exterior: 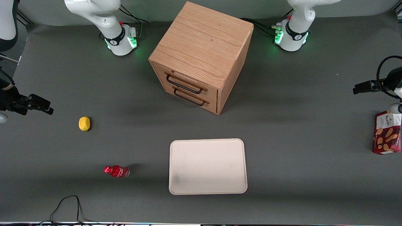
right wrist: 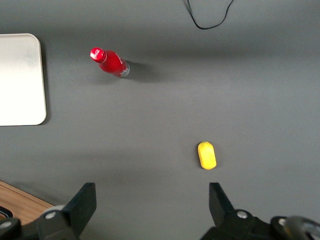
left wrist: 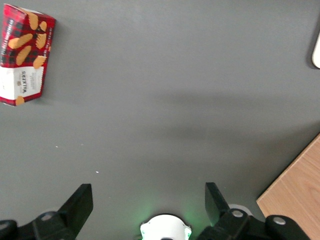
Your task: Place red cookie box on tray
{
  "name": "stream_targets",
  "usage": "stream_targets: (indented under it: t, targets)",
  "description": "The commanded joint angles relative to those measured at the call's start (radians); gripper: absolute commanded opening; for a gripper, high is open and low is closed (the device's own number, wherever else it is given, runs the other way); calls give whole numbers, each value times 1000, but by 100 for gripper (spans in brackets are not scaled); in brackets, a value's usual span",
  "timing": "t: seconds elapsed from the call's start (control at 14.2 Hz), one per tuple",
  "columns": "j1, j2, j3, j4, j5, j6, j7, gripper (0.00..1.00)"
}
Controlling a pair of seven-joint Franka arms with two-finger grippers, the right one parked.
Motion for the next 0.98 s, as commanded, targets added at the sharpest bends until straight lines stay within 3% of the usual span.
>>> stream_targets:
  t: [0.0,0.28,0.42,0.56,0.7,0.91]
  targets:
    - [101,65,-2,103,8,-40,77,100]
    - [302,100,-2,145,11,-31,411,100]
    - [352,169,1,239,82,-27,545,100]
    - [425,270,-2,372,97,-19,712,100]
    - [458,357,-2,480,97,-17,809,100]
    - [450,396,-2,486,97,24,826,100]
